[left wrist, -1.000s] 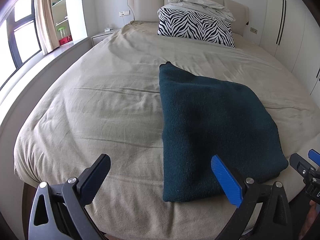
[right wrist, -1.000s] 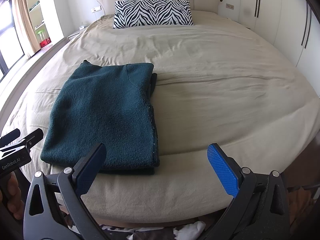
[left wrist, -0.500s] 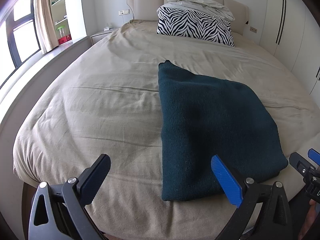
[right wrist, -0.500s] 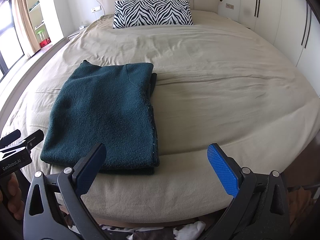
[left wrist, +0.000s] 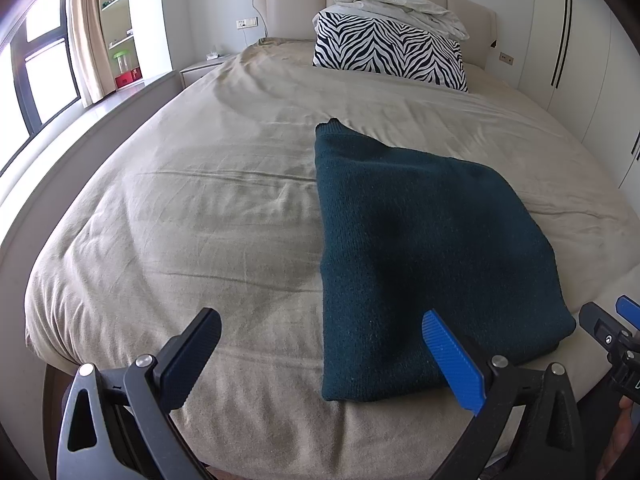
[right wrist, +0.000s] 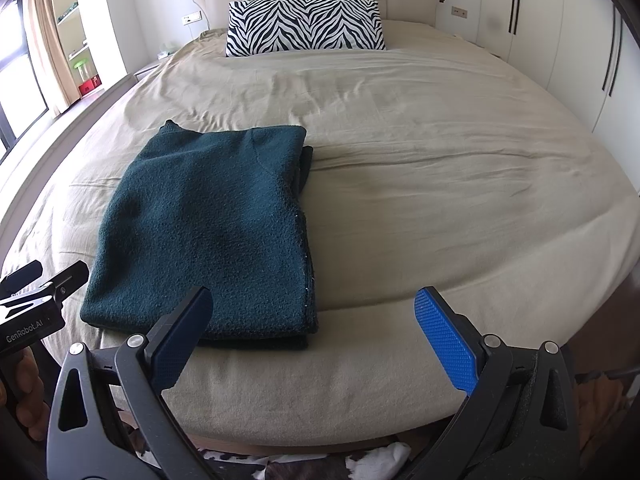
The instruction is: Fold small clothes
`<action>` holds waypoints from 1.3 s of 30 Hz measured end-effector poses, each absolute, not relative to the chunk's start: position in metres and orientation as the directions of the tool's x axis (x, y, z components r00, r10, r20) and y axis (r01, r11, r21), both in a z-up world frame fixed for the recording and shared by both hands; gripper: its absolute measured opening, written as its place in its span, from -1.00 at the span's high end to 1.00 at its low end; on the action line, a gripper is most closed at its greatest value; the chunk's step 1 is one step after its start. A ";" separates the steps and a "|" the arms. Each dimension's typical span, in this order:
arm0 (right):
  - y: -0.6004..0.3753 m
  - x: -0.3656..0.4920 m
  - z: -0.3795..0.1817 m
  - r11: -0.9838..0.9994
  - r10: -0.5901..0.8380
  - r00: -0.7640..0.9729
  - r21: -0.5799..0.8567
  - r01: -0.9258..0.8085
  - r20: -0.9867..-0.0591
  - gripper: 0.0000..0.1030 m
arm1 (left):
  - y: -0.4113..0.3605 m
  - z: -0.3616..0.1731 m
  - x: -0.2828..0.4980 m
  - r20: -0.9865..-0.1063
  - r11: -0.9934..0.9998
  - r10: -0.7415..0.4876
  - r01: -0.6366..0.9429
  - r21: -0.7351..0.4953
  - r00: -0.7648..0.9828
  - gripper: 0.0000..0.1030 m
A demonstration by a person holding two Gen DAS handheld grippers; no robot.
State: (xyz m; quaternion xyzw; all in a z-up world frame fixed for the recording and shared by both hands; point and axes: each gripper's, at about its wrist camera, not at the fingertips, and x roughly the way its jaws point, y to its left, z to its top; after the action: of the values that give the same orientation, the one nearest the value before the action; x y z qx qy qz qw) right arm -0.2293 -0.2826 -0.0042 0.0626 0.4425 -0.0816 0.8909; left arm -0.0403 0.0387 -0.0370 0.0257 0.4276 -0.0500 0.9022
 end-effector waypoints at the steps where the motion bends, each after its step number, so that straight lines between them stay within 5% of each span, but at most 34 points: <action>1: -0.283 -0.229 -0.004 0.979 -0.090 0.595 0.040 0.202 -0.799 -1.00 | 0.040 -0.036 -0.039 -0.774 0.994 -0.069 0.112 0.003 0.629 -1.00; 39: -0.286 -0.229 -0.008 0.978 -0.088 0.586 0.042 0.205 -0.805 -1.00 | 0.042 -0.041 -0.037 -0.784 0.993 -0.072 0.115 -0.001 0.617 -1.00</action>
State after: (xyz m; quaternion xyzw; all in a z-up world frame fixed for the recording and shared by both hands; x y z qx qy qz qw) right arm -0.2286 -0.2864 -0.0083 0.0654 0.4472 -0.0826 0.8882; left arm -0.0374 0.0424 -0.0413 0.0247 0.4347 -0.0522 0.8987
